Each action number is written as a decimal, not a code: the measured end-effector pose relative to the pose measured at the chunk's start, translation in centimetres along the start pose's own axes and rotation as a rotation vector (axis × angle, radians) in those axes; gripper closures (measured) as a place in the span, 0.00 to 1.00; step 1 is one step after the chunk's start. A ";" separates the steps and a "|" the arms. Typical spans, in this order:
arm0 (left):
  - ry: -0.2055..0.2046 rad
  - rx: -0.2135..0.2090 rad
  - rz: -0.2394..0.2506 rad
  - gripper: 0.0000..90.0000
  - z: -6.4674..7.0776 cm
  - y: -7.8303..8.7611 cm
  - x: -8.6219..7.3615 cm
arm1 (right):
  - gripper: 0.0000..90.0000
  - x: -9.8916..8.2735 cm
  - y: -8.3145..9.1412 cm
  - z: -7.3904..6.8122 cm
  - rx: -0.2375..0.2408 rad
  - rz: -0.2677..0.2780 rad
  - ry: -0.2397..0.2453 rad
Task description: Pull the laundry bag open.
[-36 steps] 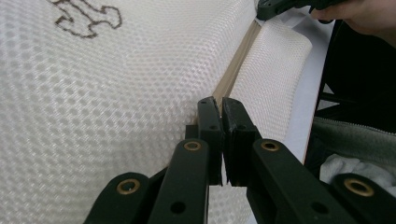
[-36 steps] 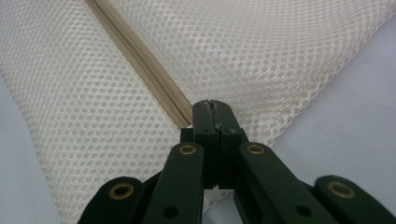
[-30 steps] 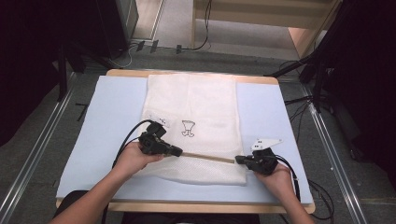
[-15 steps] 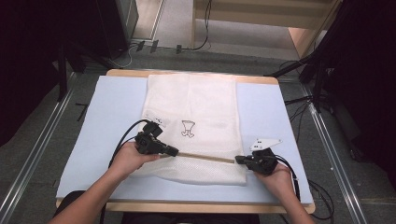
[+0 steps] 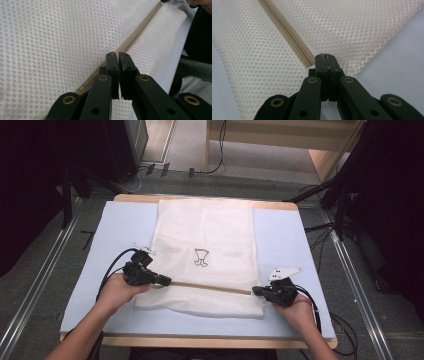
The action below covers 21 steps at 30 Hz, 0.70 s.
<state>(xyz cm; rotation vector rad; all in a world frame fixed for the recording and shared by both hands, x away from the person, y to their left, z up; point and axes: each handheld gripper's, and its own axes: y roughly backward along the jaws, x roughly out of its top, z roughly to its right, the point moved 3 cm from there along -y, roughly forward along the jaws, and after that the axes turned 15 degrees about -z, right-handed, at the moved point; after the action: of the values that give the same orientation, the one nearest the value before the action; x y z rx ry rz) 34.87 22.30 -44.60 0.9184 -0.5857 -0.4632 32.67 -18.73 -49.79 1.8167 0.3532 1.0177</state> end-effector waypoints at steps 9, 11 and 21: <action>0.050 0.022 0.045 0.99 -1.5 2.0 -1.9 | 1.00 0.1 0.0 0.1 0.008 0.000 0.000; 0.064 0.026 0.050 0.99 -2.0 2.3 -2.3 | 1.00 0.1 0.0 0.1 0.009 -0.002 0.003; 0.112 0.066 0.086 0.99 -3.6 3.8 -4.7 | 1.00 0.1 0.0 0.2 0.023 0.000 -0.004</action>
<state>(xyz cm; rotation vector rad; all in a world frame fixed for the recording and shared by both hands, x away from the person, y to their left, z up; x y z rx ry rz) 34.17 29.31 -44.36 0.9713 -0.5387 -0.3146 32.89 -18.80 -49.82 1.8393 0.3635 1.0139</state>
